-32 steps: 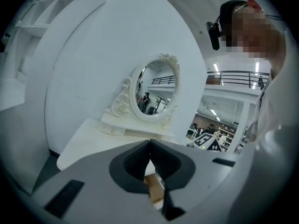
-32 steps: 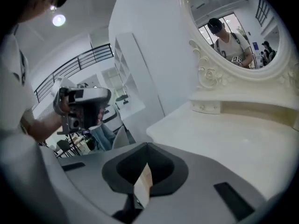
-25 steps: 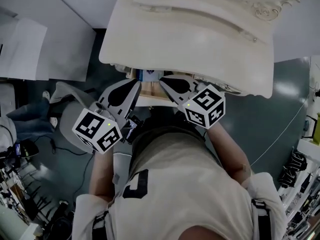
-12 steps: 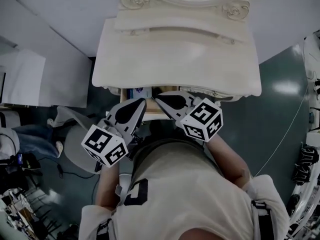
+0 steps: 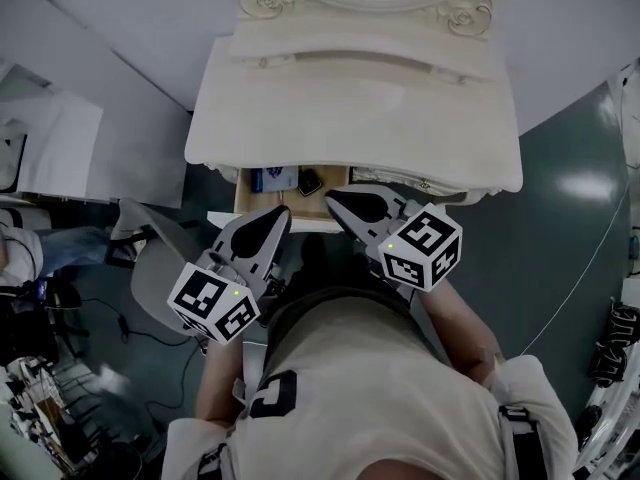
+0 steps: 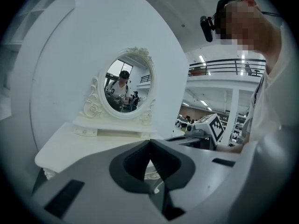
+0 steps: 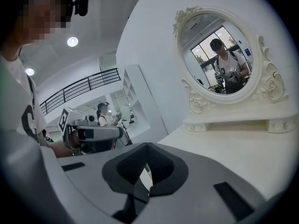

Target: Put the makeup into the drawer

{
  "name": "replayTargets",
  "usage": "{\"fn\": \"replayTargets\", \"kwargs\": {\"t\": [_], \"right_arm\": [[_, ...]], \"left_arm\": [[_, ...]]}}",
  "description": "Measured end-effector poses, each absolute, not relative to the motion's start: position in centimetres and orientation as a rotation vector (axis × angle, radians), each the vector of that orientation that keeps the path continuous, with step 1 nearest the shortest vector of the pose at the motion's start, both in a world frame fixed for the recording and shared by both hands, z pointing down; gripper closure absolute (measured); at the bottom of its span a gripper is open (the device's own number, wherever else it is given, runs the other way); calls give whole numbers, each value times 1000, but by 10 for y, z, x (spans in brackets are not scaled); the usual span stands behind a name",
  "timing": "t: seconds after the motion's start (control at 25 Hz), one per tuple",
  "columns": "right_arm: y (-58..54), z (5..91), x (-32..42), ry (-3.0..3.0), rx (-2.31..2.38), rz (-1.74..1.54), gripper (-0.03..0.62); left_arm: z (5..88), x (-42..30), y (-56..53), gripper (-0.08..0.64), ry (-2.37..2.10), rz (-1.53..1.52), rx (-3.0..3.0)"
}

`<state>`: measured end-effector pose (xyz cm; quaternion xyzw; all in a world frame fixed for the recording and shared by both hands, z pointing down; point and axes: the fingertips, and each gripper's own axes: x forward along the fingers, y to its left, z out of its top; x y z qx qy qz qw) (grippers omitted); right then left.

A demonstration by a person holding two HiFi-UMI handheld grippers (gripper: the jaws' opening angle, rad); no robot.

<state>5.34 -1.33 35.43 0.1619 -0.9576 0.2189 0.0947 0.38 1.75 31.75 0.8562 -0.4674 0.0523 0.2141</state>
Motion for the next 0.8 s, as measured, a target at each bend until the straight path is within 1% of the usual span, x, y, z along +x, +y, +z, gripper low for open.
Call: {"fn": "replayTargets", "kwargs": {"t": [0.24,0.48,0.8], "right_arm": [[-7,351,63,-2862,451,659,565],[-13,337,64,-2916,529,746,565],[-10,331,35,-2878,612,713,565]], "left_arm": [[317,7,30,503,-1331,129,2324],[314,7,25,503,-1292,128,2356],[305,-33,19,503,-1228,54,2407]]}}
